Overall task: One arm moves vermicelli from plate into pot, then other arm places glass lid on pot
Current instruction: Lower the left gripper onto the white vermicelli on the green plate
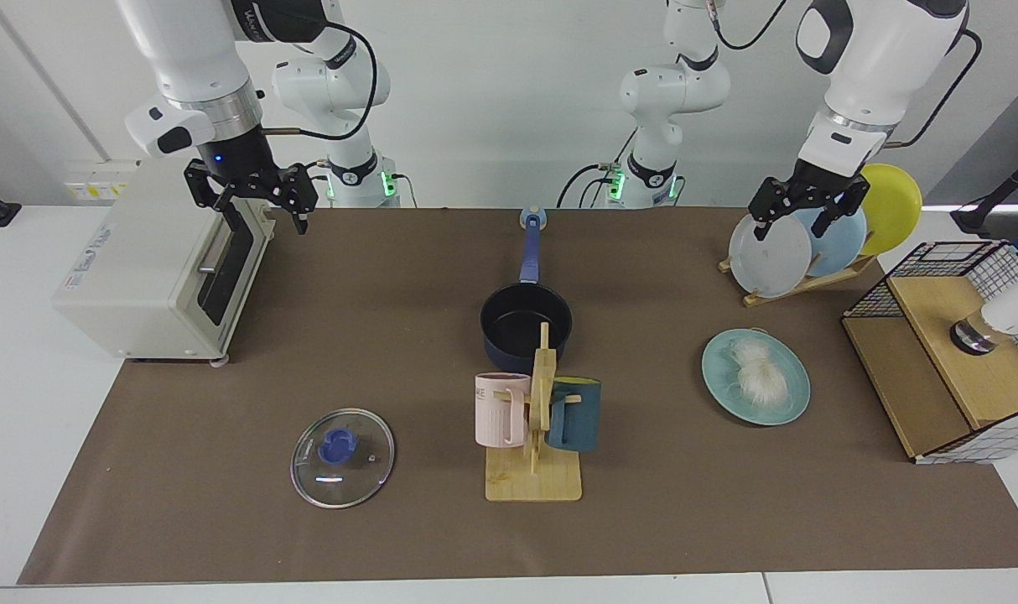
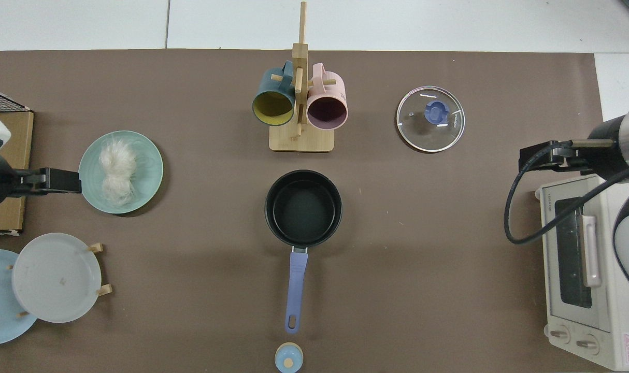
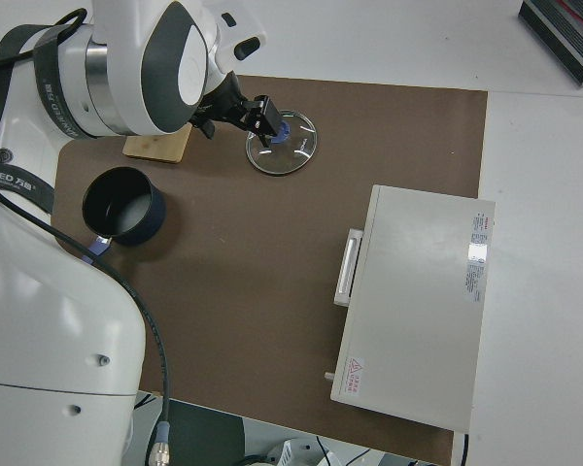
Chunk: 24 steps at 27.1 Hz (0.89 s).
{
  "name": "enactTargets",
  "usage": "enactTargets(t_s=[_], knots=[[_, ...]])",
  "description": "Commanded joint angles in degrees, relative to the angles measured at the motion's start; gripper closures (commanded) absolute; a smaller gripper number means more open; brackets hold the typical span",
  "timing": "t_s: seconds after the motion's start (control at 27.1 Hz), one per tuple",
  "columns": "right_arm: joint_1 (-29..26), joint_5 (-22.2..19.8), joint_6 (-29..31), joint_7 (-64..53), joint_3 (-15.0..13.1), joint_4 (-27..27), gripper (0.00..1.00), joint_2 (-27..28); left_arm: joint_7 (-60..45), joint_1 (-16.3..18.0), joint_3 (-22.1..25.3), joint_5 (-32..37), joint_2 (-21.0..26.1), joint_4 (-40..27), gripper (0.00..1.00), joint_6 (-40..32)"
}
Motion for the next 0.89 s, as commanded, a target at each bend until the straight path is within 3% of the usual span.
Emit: enactTargets(t_s=[0.0,0.85], knots=[[-0.9,1.0,0.5,-1.7,0.4,-0.1,0.0,-0.2,0.8,0.8,-0.5,-0.9,0.5,1.2,0.0,-0.5],[-0.9,1.0,0.5,-1.7,0.4,-0.1,0.0,-0.2,0.9,0.6,-0.5,-0.9,0.7,1.6,0.0,-1.5]])
